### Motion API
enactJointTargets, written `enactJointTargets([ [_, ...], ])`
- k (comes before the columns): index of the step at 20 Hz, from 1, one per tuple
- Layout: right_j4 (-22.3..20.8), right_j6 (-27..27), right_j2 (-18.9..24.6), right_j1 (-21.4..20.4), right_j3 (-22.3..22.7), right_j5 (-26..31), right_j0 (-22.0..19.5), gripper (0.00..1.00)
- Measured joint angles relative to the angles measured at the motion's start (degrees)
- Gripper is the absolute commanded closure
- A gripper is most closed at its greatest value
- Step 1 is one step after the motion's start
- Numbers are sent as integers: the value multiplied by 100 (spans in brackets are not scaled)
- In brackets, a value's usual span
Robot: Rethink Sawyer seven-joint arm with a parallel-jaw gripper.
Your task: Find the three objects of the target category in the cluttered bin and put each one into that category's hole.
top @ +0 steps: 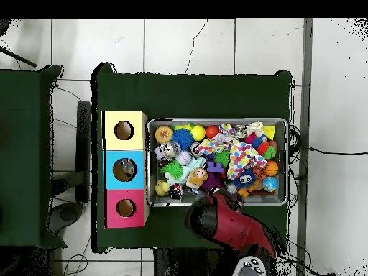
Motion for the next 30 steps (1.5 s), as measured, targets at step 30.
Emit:
enactJointTargets([
  [30,-414,0,789,-1324,418,100,-1376,0],
])
